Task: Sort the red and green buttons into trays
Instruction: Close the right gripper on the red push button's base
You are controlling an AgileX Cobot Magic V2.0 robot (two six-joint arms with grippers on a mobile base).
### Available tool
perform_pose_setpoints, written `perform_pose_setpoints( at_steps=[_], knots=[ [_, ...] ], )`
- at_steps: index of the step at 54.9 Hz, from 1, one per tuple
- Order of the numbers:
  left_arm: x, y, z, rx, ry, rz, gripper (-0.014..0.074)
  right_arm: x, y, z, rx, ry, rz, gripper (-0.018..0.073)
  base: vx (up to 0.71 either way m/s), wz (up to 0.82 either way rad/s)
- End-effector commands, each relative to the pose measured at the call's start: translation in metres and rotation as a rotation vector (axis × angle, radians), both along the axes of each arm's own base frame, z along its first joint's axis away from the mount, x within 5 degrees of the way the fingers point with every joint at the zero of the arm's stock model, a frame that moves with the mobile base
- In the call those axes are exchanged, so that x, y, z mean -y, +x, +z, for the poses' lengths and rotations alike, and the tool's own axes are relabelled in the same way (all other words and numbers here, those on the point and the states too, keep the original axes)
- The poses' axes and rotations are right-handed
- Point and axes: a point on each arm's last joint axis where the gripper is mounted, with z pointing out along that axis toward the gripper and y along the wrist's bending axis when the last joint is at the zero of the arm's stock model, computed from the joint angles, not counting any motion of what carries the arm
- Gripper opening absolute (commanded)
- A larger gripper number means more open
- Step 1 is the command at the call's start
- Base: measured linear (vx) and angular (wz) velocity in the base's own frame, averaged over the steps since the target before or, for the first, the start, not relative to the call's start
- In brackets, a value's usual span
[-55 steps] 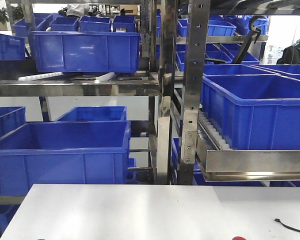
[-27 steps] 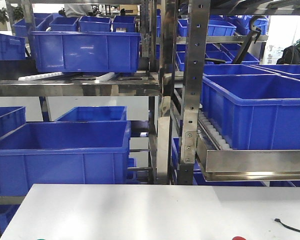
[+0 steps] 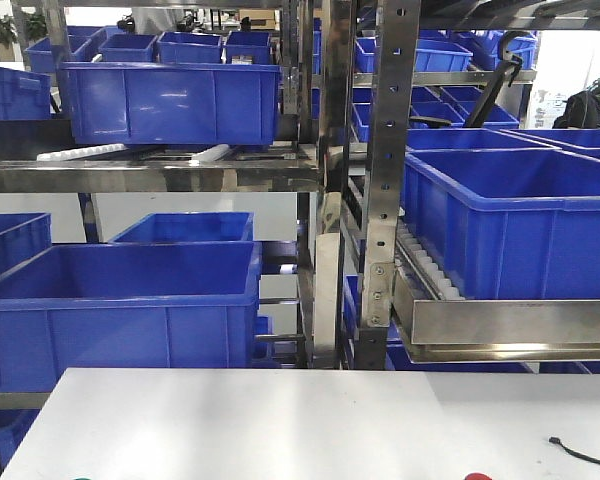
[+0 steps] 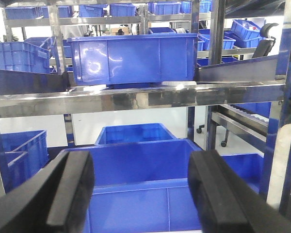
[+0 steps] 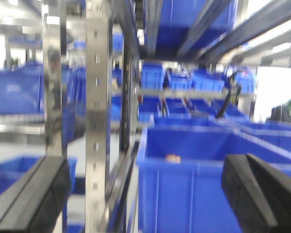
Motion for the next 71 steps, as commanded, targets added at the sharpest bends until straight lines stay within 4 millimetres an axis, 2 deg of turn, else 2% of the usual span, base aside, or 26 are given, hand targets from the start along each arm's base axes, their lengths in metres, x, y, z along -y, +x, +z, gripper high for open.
perform_pose_setpoints(
  at_steps=[1,4,11,16,23,29,39,46,64,71],
  knots=[
    [-0.002,-0.003,0.021,0.121,-0.018,0.018,0.0556,0.000,0.012,0.002,0.125,-0.006,0.001,0.0695,0.00,0.00],
    [-0.002,-0.003,0.021,0.121,-0.019,0.018,0.0556,-0.001,0.023,-0.019,0.105,-0.018,0.010,0.0676,0.00,0.00],
    [-0.002,-0.003,0.021,0.121,-0.019,0.018,0.0556,-0.005,0.037,-0.089,-0.016,0.014,0.053,0.0620,0.00,0.00],
    [-0.002,-0.003,0.021,0.121,-0.019,0.018,0.0556,-0.009,0.033,-0.140,-0.091,0.029,0.101,0.0585,0.00,0.00],
    [-0.002,-0.003,0.021,0.121,-0.019,0.018,0.0556,-0.014,0.021,-0.198,-0.183,0.028,0.164,0.0568,0.00,0.00],
    [-0.002,-0.003,0.021,0.121,-0.019,0.018,0.0556,-0.017,0.017,-0.235,-0.258,0.060,0.188,0.0568,0.00,0.00],
    [-0.002,-0.003,0.021,0.121,-0.019,0.018,0.0556,-0.025,0.024,-0.264,-0.259,0.093,0.281,0.0568,0.00,0.00],
    [-0.002,-0.003,0.021,0.121,-0.019,0.018,0.0556,-0.031,0.041,-0.280,-0.301,0.061,0.346,0.0568,0.00,0.00],
    [-0.002,-0.003,0.021,0.121,-0.019,0.018,0.0556,-0.033,0.093,-0.302,-0.282,0.038,0.359,0.0568,0.00,0.00],
    [-0.002,-0.003,0.021,0.121,-0.019,0.018,0.0556,-0.035,0.104,-0.319,-0.311,0.039,0.380,0.0564,0.00,0.00]
  ],
)
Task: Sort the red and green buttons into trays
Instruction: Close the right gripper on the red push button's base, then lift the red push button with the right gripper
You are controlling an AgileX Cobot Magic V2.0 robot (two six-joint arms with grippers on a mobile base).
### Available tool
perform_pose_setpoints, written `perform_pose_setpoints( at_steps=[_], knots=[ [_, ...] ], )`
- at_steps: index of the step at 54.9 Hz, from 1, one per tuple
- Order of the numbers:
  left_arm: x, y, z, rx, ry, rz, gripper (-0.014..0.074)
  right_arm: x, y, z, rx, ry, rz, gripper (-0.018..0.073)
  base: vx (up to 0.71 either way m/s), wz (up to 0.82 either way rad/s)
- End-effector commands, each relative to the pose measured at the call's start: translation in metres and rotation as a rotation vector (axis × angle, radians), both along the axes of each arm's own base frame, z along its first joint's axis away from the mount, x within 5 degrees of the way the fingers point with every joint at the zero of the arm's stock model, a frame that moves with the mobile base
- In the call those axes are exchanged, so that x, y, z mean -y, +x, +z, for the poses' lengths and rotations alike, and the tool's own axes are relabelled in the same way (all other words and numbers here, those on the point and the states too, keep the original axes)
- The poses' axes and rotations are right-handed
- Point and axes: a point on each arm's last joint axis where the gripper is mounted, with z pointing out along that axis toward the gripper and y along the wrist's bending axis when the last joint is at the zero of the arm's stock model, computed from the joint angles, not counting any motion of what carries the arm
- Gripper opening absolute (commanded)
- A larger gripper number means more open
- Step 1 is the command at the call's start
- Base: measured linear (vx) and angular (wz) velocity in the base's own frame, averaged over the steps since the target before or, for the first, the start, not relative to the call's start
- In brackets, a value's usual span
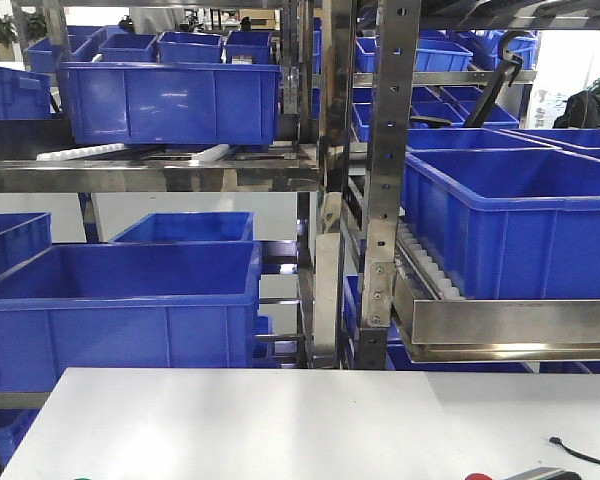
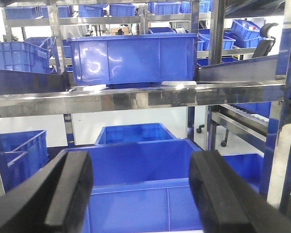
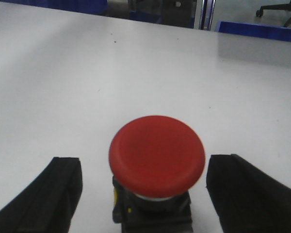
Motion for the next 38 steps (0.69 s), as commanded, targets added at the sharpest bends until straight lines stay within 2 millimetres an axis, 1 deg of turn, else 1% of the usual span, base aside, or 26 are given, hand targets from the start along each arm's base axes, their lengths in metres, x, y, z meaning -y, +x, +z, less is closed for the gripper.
perform_pose_setpoints(
  at_steps=[1,4,6,8,10,12,14,17,18,25,29,33,38],
  knots=[
    [-0.002,-0.003,0.021,0.121,-0.019,0.018,0.0556,-0.003,0.016,0.022,0.258,0.088,0.028,0.0562,0.00,0.00],
    [-0.002,-0.003,0.021,0.121,-0.019,0.018,0.0556,-0.004,0.018,0.015,0.243,0.089,0.029,0.0540,0.00,0.00],
    [-0.002,-0.003,0.021,0.121,-0.019,0.018,0.0556,-0.003,0.017,0.012,0.232,0.088,0.026,0.0505,0.00,0.00],
    [-0.002,-0.003,0.021,0.121,-0.019,0.018,0.0556,-0.003,0.017,0.010,0.226,0.087,0.024,0.0449,0.00,0.00],
    [-0.002,-0.003,0.021,0.121,-0.019,0.018,0.0556,-0.003,0.017,0.009,0.227,0.080,0.023,0.0373,0.00,0.00],
    [-0.002,-0.003,0.021,0.121,-0.019,0.018,0.0556,-0.003,0.017,0.009,0.229,0.067,0.024,0.0262,0.00,0.00],
    [-0.002,-0.003,0.021,0.121,-0.019,0.018,0.0556,-0.003,0.017,0.010,0.235,0.062,0.028,0.0183,0.00,0.00],
    [-0.002,-0.003,0.021,0.121,-0.019,0.018,0.0556,-0.003,0.017,0.012,0.242,0.063,0.036,0.0027,0.00,0.00],
    [-0.002,-0.003,0.021,0.121,-0.019,0.018,0.0556,-0.004,0.017,0.013,0.245,0.065,0.039,-0.0009,0.00,0.00],
    [-0.002,-0.003,0.021,0.121,-0.019,0.018,0.0556,-0.006,0.017,0.025,0.284,0.071,0.063,-0.0014,0.00,0.00],
    [-0.002,-0.003,0.021,0.121,-0.019,0.018,0.0556,-0.007,0.018,0.039,0.324,0.069,0.083,-0.0012,0.00,0.00],
    [-0.002,-0.003,0.021,0.121,-0.019,0.018,0.0556,-0.008,0.018,0.057,0.355,0.063,0.102,-0.0011,0.00,0.00],
    [-0.002,-0.003,0.021,0.117,-0.019,0.017,0.0556,-0.007,0.016,0.086,0.361,0.056,0.084,-0.0010,0.00,0.00]
  ],
)
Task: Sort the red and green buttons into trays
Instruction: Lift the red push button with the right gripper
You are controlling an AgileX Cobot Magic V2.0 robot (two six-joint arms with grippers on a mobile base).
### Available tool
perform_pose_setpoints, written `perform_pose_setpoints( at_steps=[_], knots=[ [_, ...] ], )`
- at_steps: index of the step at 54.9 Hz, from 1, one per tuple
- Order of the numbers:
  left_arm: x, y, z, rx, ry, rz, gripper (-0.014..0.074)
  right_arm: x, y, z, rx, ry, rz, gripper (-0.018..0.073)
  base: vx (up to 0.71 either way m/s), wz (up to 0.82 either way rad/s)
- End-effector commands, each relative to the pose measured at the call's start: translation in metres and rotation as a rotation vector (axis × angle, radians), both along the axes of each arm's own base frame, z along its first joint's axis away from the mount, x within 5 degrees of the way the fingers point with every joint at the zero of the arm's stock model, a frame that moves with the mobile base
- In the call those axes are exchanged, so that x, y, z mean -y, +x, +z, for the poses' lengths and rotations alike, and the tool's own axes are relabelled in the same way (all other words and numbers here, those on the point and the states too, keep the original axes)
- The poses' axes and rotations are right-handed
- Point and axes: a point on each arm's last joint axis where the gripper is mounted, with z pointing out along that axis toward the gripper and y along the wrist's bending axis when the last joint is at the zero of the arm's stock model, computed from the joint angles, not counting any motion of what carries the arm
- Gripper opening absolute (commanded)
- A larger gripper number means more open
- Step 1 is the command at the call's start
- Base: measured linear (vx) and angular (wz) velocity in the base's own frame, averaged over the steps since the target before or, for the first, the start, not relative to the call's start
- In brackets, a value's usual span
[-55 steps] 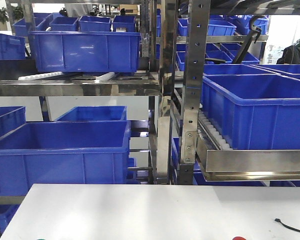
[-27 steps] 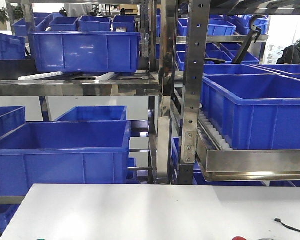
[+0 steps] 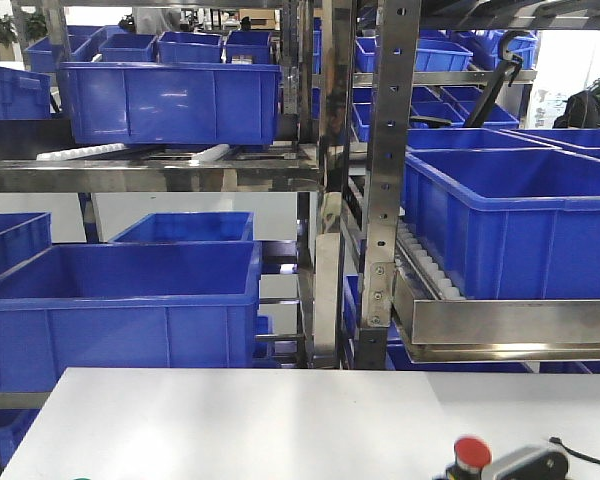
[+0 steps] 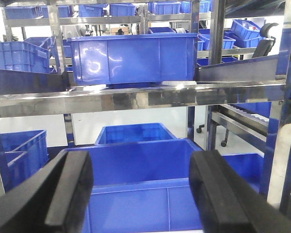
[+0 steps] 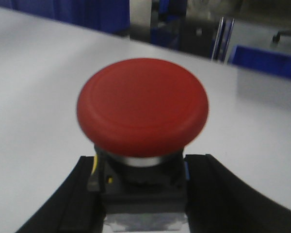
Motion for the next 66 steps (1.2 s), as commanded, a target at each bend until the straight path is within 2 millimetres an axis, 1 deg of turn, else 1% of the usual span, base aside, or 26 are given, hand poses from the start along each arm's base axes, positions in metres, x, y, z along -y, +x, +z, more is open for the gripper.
perform_pose_setpoints(
  at_steps=[1,8,10,13,16,19,20,24,29,36,40,51,58,62,66],
  knots=[
    [-0.001,-0.003,0.021,0.115,-0.019,0.016,0.0556,0.001,0.002,0.061,0.223,0.067,-0.003,-0.0010,0.00,0.00],
    [-0.001,-0.003,0.018,0.084,-0.016,0.008,0.0556,0.007,-0.010,0.107,0.212,0.030,-0.071,-0.0009,0.00,0.00],
    [0.000,-0.003,0.017,0.072,-0.014,0.004,0.0556,0.009,-0.019,0.124,0.216,0.019,-0.093,-0.0009,0.00,0.00],
    [0.000,-0.003,0.015,0.051,-0.012,-0.002,0.0556,0.012,-0.031,0.143,0.214,0.010,-0.117,-0.0009,0.00,0.00],
    [0.001,-0.003,0.013,0.028,-0.010,-0.009,0.0556,0.014,-0.047,0.163,0.220,-0.021,-0.136,-0.0009,0.00,0.00],
    [0.001,-0.003,0.011,0.009,-0.008,-0.014,0.0556,0.017,-0.063,0.178,0.223,-0.036,-0.156,-0.0009,0.00,0.00],
    [0.002,-0.003,0.010,0.001,-0.007,-0.016,0.0556,0.018,-0.072,0.187,0.232,-0.053,-0.169,-0.0009,0.00,0.00],
    [0.002,-0.003,0.009,-0.017,-0.005,-0.022,0.0556,0.022,-0.096,0.206,0.265,-0.063,-0.207,-0.0009,0.00,0.00],
    [0.003,-0.003,0.007,-0.035,-0.004,-0.027,0.0556,0.027,-0.125,0.224,0.318,-0.057,-0.260,-0.0009,0.00,0.00],
    [0.003,-0.003,0.005,-0.056,-0.002,-0.033,0.0556,0.034,-0.149,0.234,0.346,-0.051,-0.328,-0.0009,0.00,0.00],
    [0.003,-0.003,0.004,-0.064,-0.001,-0.035,0.0556,0.035,-0.155,0.236,0.360,-0.063,-0.343,-0.0009,0.00,0.00],
    [0.004,-0.003,0.000,-0.105,0.003,-0.047,0.0556,0.035,-0.152,0.235,0.352,-0.061,-0.337,-0.0009,0.00,0.00],
    [0.006,-0.004,-0.007,-0.178,0.011,-0.067,0.0556,0.033,-0.151,0.236,0.363,-0.055,-0.323,-0.0009,0.00,0.00],
    [0.007,-0.005,-0.017,-0.234,0.016,-0.077,0.0556,0.033,-0.151,0.236,0.363,-0.055,-0.323,-0.0009,0.00,0.00],
    [0.007,-0.006,-0.036,-0.287,0.010,-0.077,0.0556,0.033,-0.151,0.236,0.362,-0.056,-0.324,-0.0009,0.00,0.00]
  ],
)
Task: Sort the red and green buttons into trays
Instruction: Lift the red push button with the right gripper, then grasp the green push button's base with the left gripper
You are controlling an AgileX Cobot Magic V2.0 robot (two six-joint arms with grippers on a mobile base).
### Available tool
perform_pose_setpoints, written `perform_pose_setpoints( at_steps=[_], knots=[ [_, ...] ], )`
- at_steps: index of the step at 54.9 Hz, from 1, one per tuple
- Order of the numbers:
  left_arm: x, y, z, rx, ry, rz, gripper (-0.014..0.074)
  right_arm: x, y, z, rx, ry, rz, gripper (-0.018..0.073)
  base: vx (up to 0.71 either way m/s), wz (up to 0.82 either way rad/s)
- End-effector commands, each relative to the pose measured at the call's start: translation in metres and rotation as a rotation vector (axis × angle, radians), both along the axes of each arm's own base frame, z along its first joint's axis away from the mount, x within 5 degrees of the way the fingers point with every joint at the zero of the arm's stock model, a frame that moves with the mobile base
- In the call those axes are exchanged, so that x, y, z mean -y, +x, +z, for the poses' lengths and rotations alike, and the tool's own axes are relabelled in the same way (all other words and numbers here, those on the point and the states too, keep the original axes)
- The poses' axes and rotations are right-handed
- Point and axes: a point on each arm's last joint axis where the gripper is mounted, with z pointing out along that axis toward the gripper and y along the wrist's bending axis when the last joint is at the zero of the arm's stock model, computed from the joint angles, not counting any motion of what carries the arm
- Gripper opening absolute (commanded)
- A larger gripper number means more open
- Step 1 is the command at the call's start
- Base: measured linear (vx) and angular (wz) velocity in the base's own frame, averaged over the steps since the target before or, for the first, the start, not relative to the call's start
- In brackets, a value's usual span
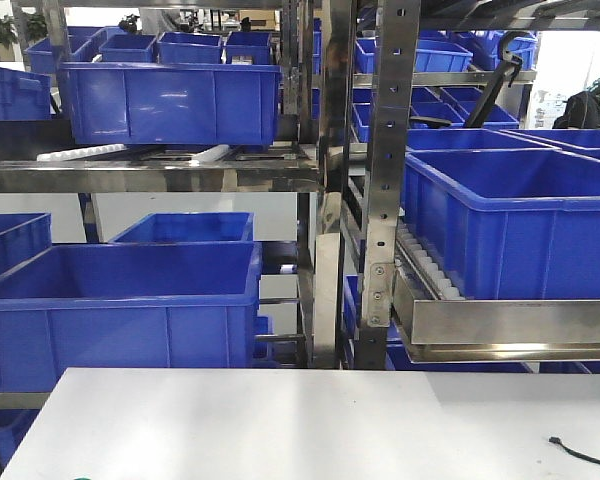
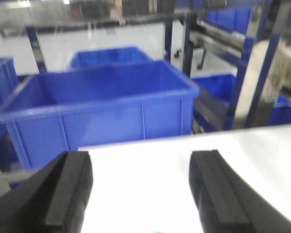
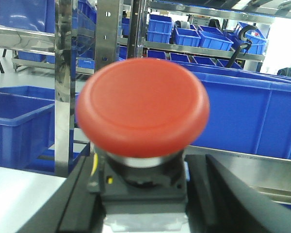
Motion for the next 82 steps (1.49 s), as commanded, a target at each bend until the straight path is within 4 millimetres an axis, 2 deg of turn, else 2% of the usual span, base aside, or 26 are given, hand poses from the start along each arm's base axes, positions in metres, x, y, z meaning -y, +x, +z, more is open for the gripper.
perform_pose_setpoints(
  at_steps=[1,9,17,25,30,38,47,56,73,82],
  knots=[
    [0.000,-0.001,-0.006,0.019,-0.024,0.013,0.0556,-0.004,0.000,0.015,0.081,-0.006,0.048,-0.0009,0.00,0.00],
    [-0.004,-0.007,-0.058,-0.055,-0.066,0.065,0.0556,-0.004,0.000,0.014,0.080,-0.006,0.046,-0.0009,0.00,0.00],
    [-0.013,-0.016,-0.093,0.008,-0.095,0.164,0.0556,-0.004,0.000,0.014,0.080,0.000,0.047,-0.0009,0.00,0.00],
    [-0.021,-0.023,-0.109,0.099,-0.124,0.247,0.0556,-0.004,0.000,0.014,0.080,0.001,0.047,-0.0009,0.00,0.00],
    [-0.021,-0.019,-0.116,0.110,-0.143,0.255,0.0549,-0.004,0.000,0.014,0.080,0.001,0.047,-0.0009,0.00,0.00],
    [-0.010,-0.003,-0.128,0.107,-0.102,0.138,0.0510,-0.004,0.000,0.014,0.080,0.000,0.047,-0.0009,0.00,0.00],
    [0.007,0.012,-0.154,0.036,-0.050,-0.042,0.0469,-0.004,0.000,0.014,0.080,-0.002,0.047,-0.0009,0.00,0.00],
    [0.012,0.024,-0.183,-0.044,-0.088,-0.068,0.0445,-0.004,0.000,0.014,0.080,-0.002,0.047,-0.0009,0.00,0.00],
    [0.016,0.038,-0.206,0.055,-0.167,-0.090,0.0446,-0.004,0.000,0.014,0.080,-0.002,0.047,-0.0009,0.00,0.00],
    [0.017,0.039,-0.230,-0.007,-0.189,-0.086,0.0469,-0.004,0.000,0.014,0.080,-0.002,0.047,-0.0009,0.00,0.00]
  ],
)
